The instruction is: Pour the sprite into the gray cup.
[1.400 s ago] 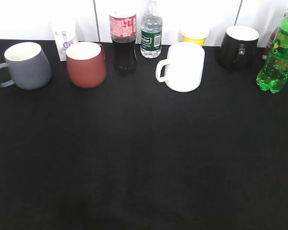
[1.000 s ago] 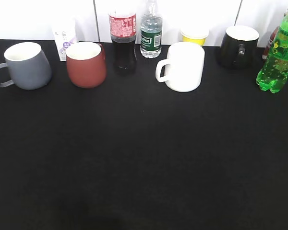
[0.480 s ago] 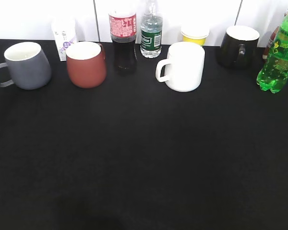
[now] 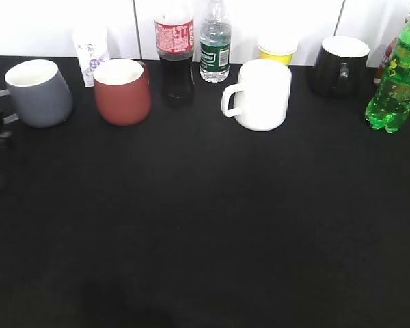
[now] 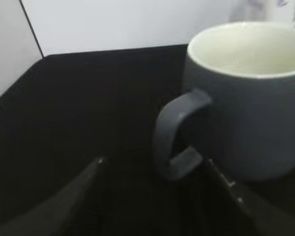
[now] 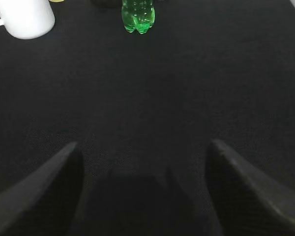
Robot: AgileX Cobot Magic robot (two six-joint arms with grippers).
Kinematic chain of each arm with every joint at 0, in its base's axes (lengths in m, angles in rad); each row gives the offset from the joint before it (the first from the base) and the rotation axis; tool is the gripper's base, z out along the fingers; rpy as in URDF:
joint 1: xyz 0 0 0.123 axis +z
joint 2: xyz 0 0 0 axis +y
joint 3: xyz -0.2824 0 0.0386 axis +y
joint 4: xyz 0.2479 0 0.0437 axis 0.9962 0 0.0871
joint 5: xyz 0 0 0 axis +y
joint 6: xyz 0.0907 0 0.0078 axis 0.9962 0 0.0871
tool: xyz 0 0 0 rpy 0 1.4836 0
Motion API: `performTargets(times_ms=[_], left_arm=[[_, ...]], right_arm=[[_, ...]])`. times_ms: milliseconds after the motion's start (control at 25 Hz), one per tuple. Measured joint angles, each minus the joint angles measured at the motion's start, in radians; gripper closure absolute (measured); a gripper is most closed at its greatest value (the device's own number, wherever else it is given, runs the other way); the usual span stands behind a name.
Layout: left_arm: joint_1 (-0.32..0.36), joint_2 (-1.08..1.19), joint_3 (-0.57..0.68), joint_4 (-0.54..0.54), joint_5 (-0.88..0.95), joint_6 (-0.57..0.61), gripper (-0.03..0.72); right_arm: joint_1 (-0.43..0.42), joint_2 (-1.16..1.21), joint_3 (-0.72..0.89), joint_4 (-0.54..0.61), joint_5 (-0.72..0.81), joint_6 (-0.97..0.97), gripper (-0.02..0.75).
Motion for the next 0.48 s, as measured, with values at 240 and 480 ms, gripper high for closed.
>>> performTargets(times_ms=[240,480], left_arm=[[0.004,0.161,-0.240,0.000,0.052,0.000,0.474],[0.009,0.191,-0.305,0.006,0.071,0.010,0.626]], right_arm=[[0.000,0.000,0.000,0.000,0.000,0.000,0.151],[0.000,0.000,0.000,0.000,0.000,0.000,0.151]])
